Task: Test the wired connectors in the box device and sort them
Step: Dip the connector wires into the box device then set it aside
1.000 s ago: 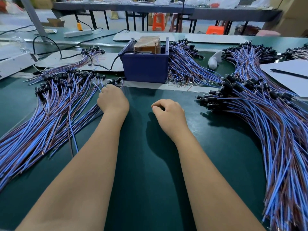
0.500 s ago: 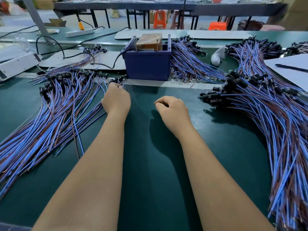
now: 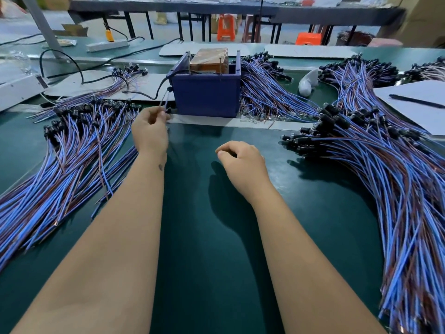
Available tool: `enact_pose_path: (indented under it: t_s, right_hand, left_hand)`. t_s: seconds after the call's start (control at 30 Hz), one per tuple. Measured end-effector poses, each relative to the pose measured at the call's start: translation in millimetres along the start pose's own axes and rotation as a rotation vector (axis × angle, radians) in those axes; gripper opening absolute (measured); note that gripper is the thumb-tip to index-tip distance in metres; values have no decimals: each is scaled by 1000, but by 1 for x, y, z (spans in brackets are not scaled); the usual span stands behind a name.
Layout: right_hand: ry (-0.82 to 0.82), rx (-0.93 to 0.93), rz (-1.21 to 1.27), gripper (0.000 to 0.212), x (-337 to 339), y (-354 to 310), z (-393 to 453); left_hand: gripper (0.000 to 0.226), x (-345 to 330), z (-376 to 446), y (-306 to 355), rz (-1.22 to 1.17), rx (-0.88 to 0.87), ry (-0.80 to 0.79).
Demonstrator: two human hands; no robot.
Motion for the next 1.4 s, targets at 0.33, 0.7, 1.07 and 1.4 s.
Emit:
enact_pose_path:
  t_s: [0.33,0.7,1.07,1.4]
  right_hand:
    - [55,18,-36,43,-5,2,6]
    - [135,165,-556,36,-4,12,9]
    - [342,-25,-604,16,12,12,2]
    - [179,-4,-484,21,9,2,-3]
  left_hand:
    - [34,-22,-45,10,961,-125,-161]
    - [24,-35,-102,19,719,-308,-473]
    - [44,62,-65,26,902,336,301]
    - [47,-25,-94,24,691,109,-240]
Point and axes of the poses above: each hand's wrist, its own z-axis towards the middle knuckle, its own x-axis out of the back of the hand, y = z × x, the point moved 1 cm from there along z, towards the middle knuckle, and after that the axes turned 1 degree about x, right-handed, at the moved point
